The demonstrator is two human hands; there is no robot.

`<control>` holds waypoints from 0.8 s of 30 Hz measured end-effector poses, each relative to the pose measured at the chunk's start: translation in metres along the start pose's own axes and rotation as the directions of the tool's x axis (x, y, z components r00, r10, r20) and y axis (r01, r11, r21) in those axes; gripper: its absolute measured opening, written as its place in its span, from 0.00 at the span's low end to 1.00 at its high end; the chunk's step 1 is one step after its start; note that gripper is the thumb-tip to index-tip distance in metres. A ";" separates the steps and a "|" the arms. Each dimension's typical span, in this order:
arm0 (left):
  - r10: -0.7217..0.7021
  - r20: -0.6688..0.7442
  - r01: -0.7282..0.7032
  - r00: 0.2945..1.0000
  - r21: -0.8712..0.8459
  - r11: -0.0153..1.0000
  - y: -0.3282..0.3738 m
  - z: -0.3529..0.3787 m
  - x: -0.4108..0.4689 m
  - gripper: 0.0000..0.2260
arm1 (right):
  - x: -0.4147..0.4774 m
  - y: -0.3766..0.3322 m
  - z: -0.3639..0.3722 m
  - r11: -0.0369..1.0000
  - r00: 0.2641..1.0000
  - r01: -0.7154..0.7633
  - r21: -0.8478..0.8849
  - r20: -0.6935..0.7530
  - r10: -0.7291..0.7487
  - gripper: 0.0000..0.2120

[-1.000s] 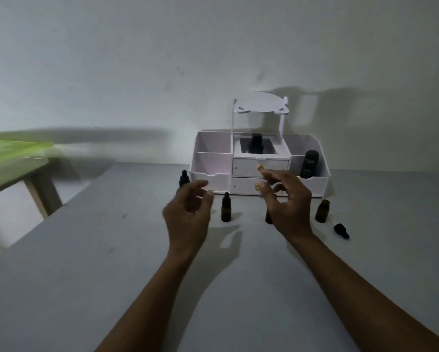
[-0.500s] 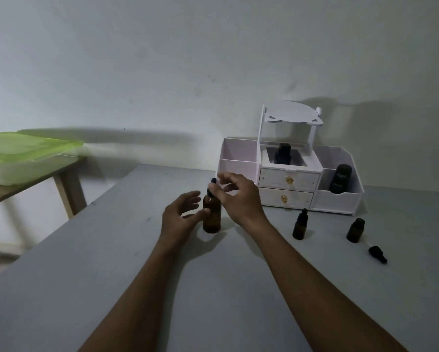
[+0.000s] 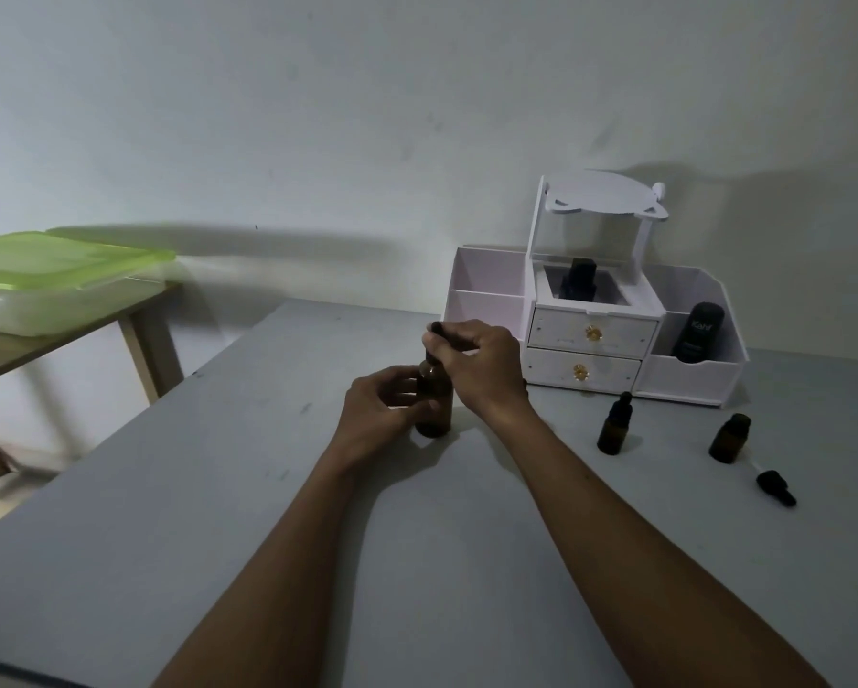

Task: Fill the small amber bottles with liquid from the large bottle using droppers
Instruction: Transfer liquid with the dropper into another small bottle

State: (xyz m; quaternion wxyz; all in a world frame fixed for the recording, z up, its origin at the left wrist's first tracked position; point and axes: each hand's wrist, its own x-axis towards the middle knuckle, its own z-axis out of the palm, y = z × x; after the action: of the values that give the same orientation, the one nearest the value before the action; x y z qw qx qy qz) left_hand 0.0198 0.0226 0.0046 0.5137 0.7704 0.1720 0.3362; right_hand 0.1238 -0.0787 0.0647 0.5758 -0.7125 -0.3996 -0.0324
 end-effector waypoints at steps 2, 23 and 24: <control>0.000 -0.005 0.000 1.000 -0.006 1.000 0.000 0.000 0.000 0.18 | 0.000 0.000 0.002 1.000 1.000 0.003 0.000 -0.021 -0.003 0.10; -0.048 -0.012 0.047 0.999 -0.063 0.997 0.004 0.003 -0.004 0.19 | -0.001 -0.010 0.002 0.999 0.997 -0.038 0.037 -0.059 0.040 0.05; -0.045 -0.011 0.044 0.999 -0.068 0.997 0.005 0.003 -0.005 0.19 | -0.001 -0.011 0.001 0.999 0.998 -0.037 0.036 -0.053 0.039 0.06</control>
State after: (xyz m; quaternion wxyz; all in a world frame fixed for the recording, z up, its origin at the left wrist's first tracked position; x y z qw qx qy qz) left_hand 0.0179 0.0155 0.0068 0.5458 0.7464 0.1807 0.3351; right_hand 0.1162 -0.0781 0.0732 0.5993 -0.7086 -0.3711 -0.0334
